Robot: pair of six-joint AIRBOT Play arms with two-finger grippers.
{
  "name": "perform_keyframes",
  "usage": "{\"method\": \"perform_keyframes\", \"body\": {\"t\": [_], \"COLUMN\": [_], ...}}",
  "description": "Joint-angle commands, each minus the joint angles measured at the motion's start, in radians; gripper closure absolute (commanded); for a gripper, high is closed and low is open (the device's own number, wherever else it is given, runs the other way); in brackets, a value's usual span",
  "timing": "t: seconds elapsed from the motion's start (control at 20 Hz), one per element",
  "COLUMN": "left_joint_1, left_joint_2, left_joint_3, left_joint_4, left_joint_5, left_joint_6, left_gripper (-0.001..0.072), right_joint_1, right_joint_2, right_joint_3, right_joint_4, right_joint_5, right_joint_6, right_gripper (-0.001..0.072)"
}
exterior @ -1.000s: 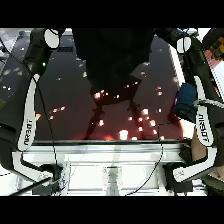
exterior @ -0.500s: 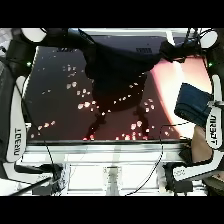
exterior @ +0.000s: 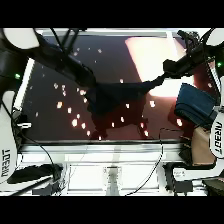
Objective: Fold the clothes and pants, and hang the long-sleeved shirts on hangers.
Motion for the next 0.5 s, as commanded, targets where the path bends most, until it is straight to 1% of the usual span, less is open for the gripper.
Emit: {"method": "perform_keyframes", "body": {"t": [0.0,0.15,0.25,0.45], "left_joint_1": [-0.065,-0.122,-0.151,-0.204], "left_joint_2": [0.012,0.027,0.056,0.132], "left_joint_3": [-0.131,-0.261,-0.333,-0.405], "left_joint_4": [-0.093,-0.081,-0.079,-0.082], "left_joint_5": [-0.046,-0.037,-0.015,-0.025], "left_joint_6": [-0.067,-0.071,-0.094,-0.181], "left_gripper": [0.0707,0.0707,0.0707,0.0707], "right_joint_1": [0.010,0.010,0.010,0.010], "right_joint_2": [0.056,0.112,0.148,0.211], "right_joint_3": [-0.037,-0.169,-0.283,-0.463], "right_joint_4": [-0.048,-0.106,-0.117,-0.122], "right_joint_5": [0.077,0.090,0.082,0.085], "right_joint_6": [-0.005,-0.016,-0.016,-0.016], "right_gripper": [0.0685,0.0685,0.0685,0.0685]}}
